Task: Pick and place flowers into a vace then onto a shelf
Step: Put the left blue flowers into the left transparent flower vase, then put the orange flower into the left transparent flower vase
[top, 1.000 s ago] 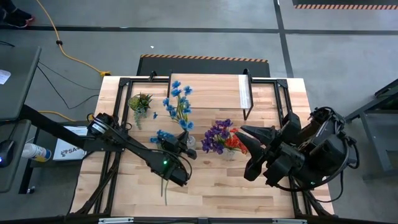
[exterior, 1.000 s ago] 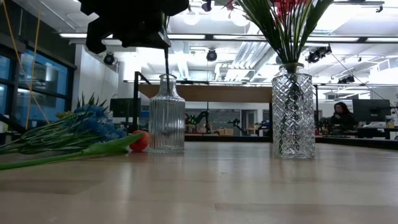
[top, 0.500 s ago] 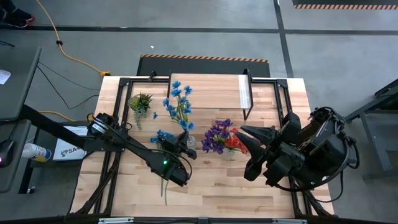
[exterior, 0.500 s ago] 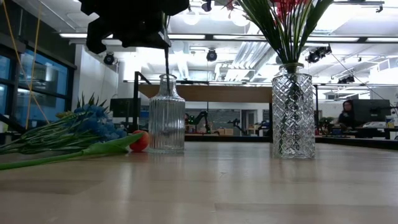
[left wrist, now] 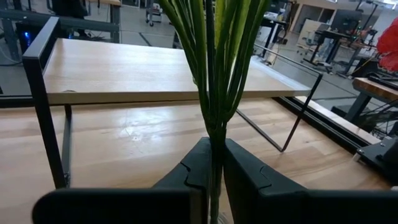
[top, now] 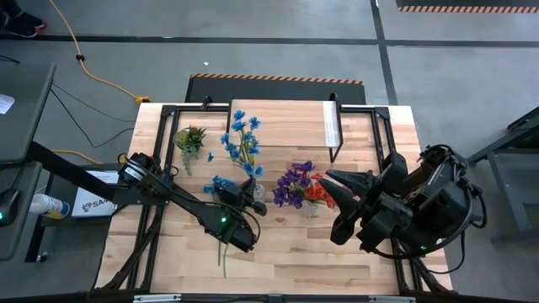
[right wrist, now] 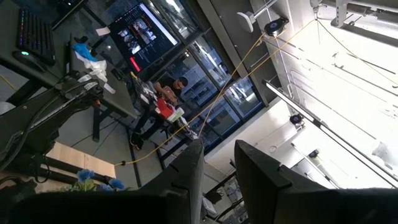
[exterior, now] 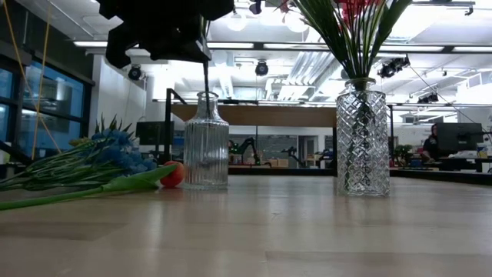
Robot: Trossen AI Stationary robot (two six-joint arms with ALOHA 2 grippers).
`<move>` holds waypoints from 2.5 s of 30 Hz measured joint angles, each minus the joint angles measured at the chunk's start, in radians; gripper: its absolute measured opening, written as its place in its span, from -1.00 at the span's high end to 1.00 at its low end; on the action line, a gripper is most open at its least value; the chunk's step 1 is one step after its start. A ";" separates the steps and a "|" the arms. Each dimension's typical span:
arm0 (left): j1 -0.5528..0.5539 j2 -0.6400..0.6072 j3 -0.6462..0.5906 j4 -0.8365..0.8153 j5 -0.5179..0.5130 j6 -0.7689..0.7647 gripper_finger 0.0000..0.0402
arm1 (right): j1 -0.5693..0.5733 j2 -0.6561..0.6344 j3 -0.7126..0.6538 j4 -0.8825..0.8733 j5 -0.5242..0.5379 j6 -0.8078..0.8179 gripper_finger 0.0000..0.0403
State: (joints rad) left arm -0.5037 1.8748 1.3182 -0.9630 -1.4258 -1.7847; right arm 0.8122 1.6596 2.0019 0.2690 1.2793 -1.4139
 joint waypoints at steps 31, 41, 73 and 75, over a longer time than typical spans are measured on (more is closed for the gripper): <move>0.000 0.000 0.001 0.020 0.031 0.084 0.62 | 0.000 0.000 0.000 0.000 0.000 0.003 0.59; 0.000 0.000 0.001 0.022 0.034 0.037 0.18 | 0.000 0.000 0.000 0.000 0.000 0.003 0.59; -0.048 -0.001 0.066 -0.025 0.340 0.200 -0.34 | 0.000 0.000 0.000 0.000 0.000 0.003 0.59; -0.070 -0.001 0.066 -0.027 0.346 0.181 -0.34 | 0.000 0.000 0.000 0.000 0.000 0.002 0.59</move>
State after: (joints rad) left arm -0.5733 1.8736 1.3838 -0.9898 -1.0799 -1.6040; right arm 0.8123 1.6596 2.0018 0.2691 1.2796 -1.4116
